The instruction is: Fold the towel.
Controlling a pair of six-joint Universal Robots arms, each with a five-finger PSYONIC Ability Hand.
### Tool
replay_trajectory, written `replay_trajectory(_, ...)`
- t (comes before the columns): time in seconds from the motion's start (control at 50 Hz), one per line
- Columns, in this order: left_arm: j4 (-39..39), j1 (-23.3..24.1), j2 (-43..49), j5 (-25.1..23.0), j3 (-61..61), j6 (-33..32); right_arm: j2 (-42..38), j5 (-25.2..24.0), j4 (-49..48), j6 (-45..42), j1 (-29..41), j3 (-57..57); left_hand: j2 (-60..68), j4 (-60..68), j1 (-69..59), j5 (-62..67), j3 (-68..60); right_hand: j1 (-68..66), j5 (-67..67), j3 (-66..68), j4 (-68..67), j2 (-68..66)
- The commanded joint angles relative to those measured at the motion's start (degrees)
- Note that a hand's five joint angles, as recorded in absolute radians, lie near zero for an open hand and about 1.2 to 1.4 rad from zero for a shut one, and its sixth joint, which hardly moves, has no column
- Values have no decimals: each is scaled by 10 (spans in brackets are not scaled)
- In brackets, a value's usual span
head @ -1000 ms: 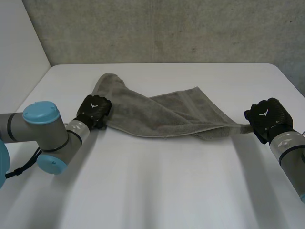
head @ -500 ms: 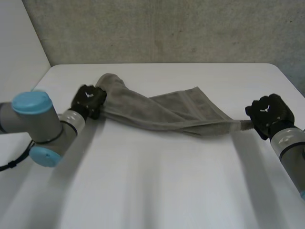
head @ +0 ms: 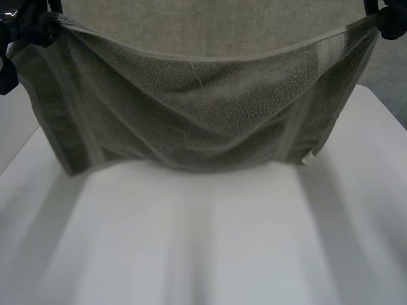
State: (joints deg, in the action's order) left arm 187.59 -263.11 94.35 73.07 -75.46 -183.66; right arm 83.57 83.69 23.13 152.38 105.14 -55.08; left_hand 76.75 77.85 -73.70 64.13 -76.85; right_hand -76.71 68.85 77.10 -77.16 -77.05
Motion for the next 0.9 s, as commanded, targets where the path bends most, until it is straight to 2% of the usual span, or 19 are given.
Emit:
replay_trajectory(0.02,-8,-8,44,-19,22,-3,-75,7,18,-8,13,52,33,21,-63,59,-31,-33,11,29,-28,-29)
replay_trajectory(0.06,-12,-7,110,-21,59,-7,-120,15,16,-16,18,78,33,21,-63,59,-31,-33,11,29,-28,-29)
replay_trajectory(0.14,-17,-4,176,-21,115,-8,-186,46,16,-38,22,129,33,21,-63,59,-31,-33,11,29,-28,-29)
replay_trajectory(0.18,-21,0,243,-20,181,-7,-250,83,16,-67,46,201,33,21,-63,59,-31,-33,11,29,-28,-29)
replay_trajectory(0.2,-21,0,243,-20,182,-7,-281,100,13,-83,60,244,33,21,-63,59,-31,-33,11,29,-28,-29)
replay_trajectory(0.26,-32,5,305,-19,274,-7,-314,116,9,-98,72,296,33,21,-63,59,-31,-33,11,29,-28,-29)
replay_trajectory(0.3,-35,8,324,-16,318,-7,-357,134,-15,-105,83,392,33,21,-63,59,-31,-33,11,29,-28,-29)
replay_trajectory(0.36,-33,17,337,1,393,-7,-366,134,-55,-104,84,463,33,21,-63,59,-31,-33,11,29,-28,-29)
replay_trajectory(0.48,-29,26,325,30,486,-5,-347,124,-136,-102,84,492,33,21,-63,59,-31,-33,11,29,-28,-29)
replay_trajectory(0.52,-28,26,315,29,491,-3,-325,92,-142,-105,84,475,33,21,-63,59,-31,-33,11,29,-28,-29)
replay_trajectory(0.58,-29,26,299,27,479,-4,-317,60,-127,-109,84,457,33,21,-63,59,-31,-33,11,29,-28,-29)
replay_trajectory(0.62,-31,26,294,27,462,-4,-312,-1,-78,-113,82,420,33,21,-63,59,-31,-33,11,29,-28,-29)
replay_trajectory(0.68,-35,25,279,23,399,-6,-311,-12,-20,-131,78,381,33,21,-63,59,-31,-33,11,29,-28,-29)
replay_trajectory(0.74,-34,15,256,-6,299,-8,-311,-12,37,-154,73,333,33,21,-63,59,-31,-33,11,29,-28,-29)
replay_trajectory(0.76,-32,12,246,-30,248,-10,-311,-12,37,-154,73,333,33,21,-63,59,-31,-33,11,29,-28,-29)
replay_trajectory(0.78,-32,12,246,-30,247,-10,-310,-14,59,-164,67,297,33,21,-63,59,-31,-33,11,29,-28,-29)
replay_trajectory(0.8,-31,7,237,-56,197,-10,-307,-20,75,-166,58,263,33,21,-63,59,-31,-33,11,29,-28,-29)
replay_trajectory(0.88,-30,-19,215,-122,62,-20,-284,-29,84,-169,36,174,33,21,-63,59,-31,-33,11,29,-28,-29)
replay_trajectory(0.9,-30,-19,215,-122,62,-20,-270,-37,81,-169,29,134,33,21,-63,59,-31,-33,11,29,-28,-29)
